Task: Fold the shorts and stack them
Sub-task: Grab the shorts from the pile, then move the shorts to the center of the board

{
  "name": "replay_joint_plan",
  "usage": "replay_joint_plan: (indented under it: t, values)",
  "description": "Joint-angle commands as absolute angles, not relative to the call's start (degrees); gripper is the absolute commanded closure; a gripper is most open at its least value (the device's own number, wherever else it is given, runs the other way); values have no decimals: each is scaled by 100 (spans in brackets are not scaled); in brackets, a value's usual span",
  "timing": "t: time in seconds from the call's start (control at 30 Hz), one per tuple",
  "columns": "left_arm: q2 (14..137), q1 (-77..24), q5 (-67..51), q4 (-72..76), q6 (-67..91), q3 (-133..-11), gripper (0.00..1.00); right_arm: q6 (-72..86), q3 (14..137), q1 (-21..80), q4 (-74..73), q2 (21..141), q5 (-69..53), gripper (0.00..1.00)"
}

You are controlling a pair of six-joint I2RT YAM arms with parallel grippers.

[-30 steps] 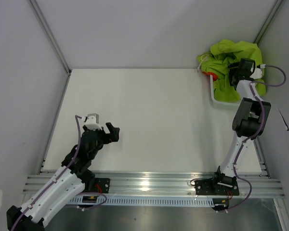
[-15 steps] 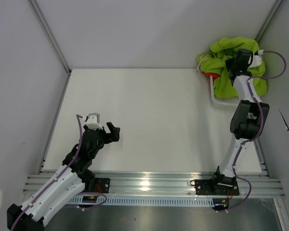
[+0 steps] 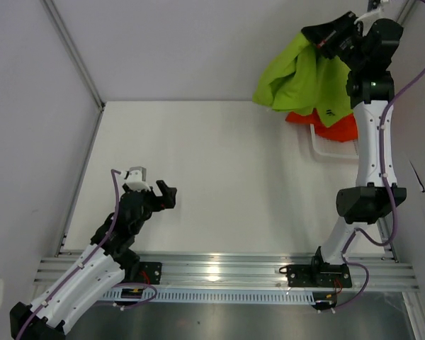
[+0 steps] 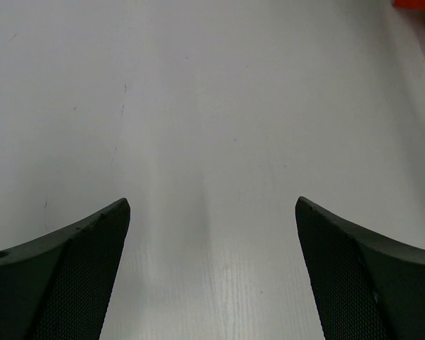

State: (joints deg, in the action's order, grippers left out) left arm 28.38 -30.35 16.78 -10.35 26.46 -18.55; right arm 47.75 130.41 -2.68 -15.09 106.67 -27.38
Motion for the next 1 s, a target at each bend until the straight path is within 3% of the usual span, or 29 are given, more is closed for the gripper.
replay_joint_plan:
  t: [0.0, 0.23, 0.47, 0.67, 0.7, 0.73, 0.77, 0.83, 0.97]
  values:
    - [2769, -2997, 1600, -870, 2549, -1934, 1, 4860, 13090, 245, -1679, 9863, -4410, 100]
    - [2462, -3006, 1722, -1002, 2601, -1907, 1, 4711, 10859, 1106, -1556, 8596, -4860, 100]
    - [2006, -3006, 2240, -1423, 2847, -1960, 1, 3868, 10504, 2372, -2504, 8947, -4334, 100]
    - [1565, -2997, 2268, -1538, 2927, -1899, 1, 3342, 9311, 2005, -2733, 9202, -3256, 98]
    - [1573, -2997, 2224, -1529, 2909, -1907, 1, 3227, 9160, 1839, -2812, 9202, -2974, 90]
    - [1599, -2997, 2198, -1521, 2892, -1899, 1, 3095, 9036, 1785, -3065, 9202, -2562, 57]
    - [1652, -3006, 2171, -1503, 2883, -1898, 1, 2989, 8922, 1758, -3215, 9202, -1627, 39]
    - [1853, -2997, 2049, -1381, 2848, -1907, 1, 2743, 8711, 1810, -3523, 9194, -873, 14]
    - [2354, -2997, 1881, -1187, 2830, -1960, 1, 2479, 8368, 2336, -3594, 8860, 399, 8]
